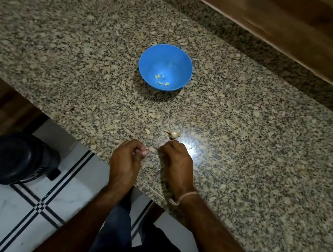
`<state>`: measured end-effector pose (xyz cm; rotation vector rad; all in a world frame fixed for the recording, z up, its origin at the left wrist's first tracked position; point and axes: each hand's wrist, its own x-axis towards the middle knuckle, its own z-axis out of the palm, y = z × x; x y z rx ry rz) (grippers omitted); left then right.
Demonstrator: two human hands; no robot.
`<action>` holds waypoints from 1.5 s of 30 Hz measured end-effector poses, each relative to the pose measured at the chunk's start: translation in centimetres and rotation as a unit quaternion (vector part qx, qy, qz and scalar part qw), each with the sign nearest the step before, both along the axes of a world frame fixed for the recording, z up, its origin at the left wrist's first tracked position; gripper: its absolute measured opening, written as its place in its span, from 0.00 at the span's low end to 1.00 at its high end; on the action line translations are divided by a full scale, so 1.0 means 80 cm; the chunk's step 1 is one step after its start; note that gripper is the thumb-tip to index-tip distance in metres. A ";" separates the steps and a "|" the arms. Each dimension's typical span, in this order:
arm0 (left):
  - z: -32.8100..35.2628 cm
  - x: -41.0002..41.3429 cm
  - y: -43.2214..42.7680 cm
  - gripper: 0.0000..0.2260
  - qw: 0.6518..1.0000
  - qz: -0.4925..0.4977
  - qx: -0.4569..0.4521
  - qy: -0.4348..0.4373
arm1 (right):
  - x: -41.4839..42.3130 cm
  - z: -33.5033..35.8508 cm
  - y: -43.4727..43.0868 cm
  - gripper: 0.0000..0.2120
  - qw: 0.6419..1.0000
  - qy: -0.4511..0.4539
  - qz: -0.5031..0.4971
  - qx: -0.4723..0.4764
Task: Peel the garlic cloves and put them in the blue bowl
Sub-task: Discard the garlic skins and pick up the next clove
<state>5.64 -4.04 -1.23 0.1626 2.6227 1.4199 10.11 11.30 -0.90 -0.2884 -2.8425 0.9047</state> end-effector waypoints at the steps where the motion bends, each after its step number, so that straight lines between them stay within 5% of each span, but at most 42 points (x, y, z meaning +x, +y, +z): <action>1: 0.001 0.000 0.001 0.11 1.000 -0.001 -0.002 -0.002 | -0.002 0.000 -0.001 0.03 1.000 -0.002 -0.001 0.011; 11: 0.016 0.006 -0.004 0.09 1.000 0.007 0.008 -0.024 | 0.009 -0.007 -0.016 0.10 0.986 -0.036 0.039 0.157; 14: 0.018 0.009 -0.016 0.09 0.999 0.027 0.025 -0.034 | 0.013 0.007 -0.038 0.09 0.992 -0.089 -0.050 -0.074; 16: 0.023 0.006 -0.031 0.08 0.998 0.038 0.028 -0.036 | -0.001 0.016 -0.057 0.09 0.945 -0.098 -0.133 -0.283; 21: 0.035 -0.008 -0.098 0.11 0.994 0.093 0.044 -0.048 | -0.038 0.038 -0.136 0.07 0.817 -0.158 -0.162 -0.531; 27: 0.035 -0.019 -0.266 0.16 0.977 0.196 0.074 -0.046 | -0.074 0.033 -0.291 0.15 0.828 -0.239 -0.095 -0.499; 35: 0.018 0.004 -0.545 0.09 0.943 0.320 0.083 -0.033 | -0.115 0.028 -0.556 0.10 0.801 -0.277 -0.035 -0.530; 45: 0.007 -0.007 -0.703 0.11 0.897 0.428 0.105 -0.015 | -0.173 0.015 -0.732 0.18 0.806 -0.356 0.023 -0.472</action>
